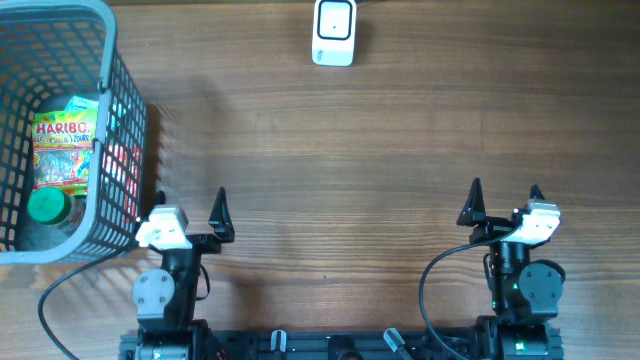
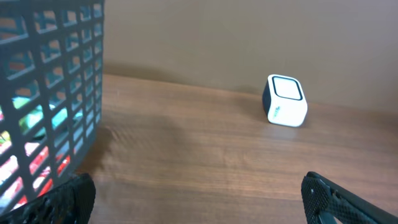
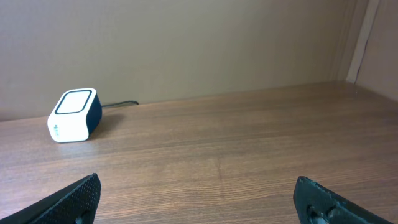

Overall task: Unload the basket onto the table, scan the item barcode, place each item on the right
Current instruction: 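Move the left gripper over the basket and look inside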

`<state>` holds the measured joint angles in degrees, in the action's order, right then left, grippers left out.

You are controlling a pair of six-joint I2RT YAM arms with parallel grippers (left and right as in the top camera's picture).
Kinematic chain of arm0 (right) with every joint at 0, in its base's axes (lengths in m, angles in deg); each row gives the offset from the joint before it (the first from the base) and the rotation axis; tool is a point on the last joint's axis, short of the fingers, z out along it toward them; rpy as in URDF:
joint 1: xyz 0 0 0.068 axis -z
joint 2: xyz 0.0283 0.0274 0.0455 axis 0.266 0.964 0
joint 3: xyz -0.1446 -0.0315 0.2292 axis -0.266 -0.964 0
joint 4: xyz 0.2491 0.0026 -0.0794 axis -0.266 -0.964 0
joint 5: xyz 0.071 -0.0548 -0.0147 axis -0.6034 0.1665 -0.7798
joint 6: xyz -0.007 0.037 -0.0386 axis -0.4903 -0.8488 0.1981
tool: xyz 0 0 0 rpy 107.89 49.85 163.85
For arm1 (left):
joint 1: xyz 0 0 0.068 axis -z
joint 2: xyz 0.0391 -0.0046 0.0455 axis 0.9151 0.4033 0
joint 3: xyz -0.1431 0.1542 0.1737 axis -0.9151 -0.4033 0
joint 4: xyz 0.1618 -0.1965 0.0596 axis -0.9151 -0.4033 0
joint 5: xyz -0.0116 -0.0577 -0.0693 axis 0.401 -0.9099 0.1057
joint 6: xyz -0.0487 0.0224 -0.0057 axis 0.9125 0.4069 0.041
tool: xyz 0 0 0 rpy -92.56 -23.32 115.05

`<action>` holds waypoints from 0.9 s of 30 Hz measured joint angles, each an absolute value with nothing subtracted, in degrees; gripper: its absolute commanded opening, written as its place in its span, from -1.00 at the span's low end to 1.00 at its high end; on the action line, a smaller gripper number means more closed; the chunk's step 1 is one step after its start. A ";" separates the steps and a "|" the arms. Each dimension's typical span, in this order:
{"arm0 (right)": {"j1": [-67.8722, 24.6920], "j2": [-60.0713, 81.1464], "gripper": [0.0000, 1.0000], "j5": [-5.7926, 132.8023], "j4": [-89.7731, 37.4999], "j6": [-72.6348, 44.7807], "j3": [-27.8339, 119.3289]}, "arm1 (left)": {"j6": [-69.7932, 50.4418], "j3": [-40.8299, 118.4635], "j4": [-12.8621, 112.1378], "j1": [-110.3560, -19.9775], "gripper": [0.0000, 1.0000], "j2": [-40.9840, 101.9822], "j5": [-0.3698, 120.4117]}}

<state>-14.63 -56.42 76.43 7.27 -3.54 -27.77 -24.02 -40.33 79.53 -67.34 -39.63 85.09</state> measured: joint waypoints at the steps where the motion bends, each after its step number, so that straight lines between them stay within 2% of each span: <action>1: -14.63 -56.42 1.00 76.43 7.27 -3.57 -27.77 | -23.52 -40.11 79.02 -67.34 1.00 -39.13 84.81; 6: -14.63 -56.42 0.99 76.43 7.27 -3.54 -27.77 | -22.47 -34.54 72.84 -67.34 1.00 -33.18 83.80; 10: -14.63 -56.42 0.99 76.43 7.27 -3.54 -27.77 | -22.01 -24.59 67.53 -67.34 1.00 -27.00 82.45; 17: -14.63 -56.42 0.99 76.43 7.25 -3.57 -27.77 | -21.38 -4.61 50.96 -67.34 1.00 -13.31 77.46; 23: -14.63 -56.40 0.99 76.43 7.27 -3.57 -27.77 | -21.40 0.41 48.64 -67.34 1.00 -11.15 64.59; 27: -14.63 -56.42 1.00 76.43 7.27 -3.54 -27.77 | -21.40 1.81 47.22 -67.34 1.00 -9.84 62.40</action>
<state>-14.63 -56.42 76.43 7.27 -3.54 -27.77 -21.40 1.81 47.22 -67.34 -9.84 62.40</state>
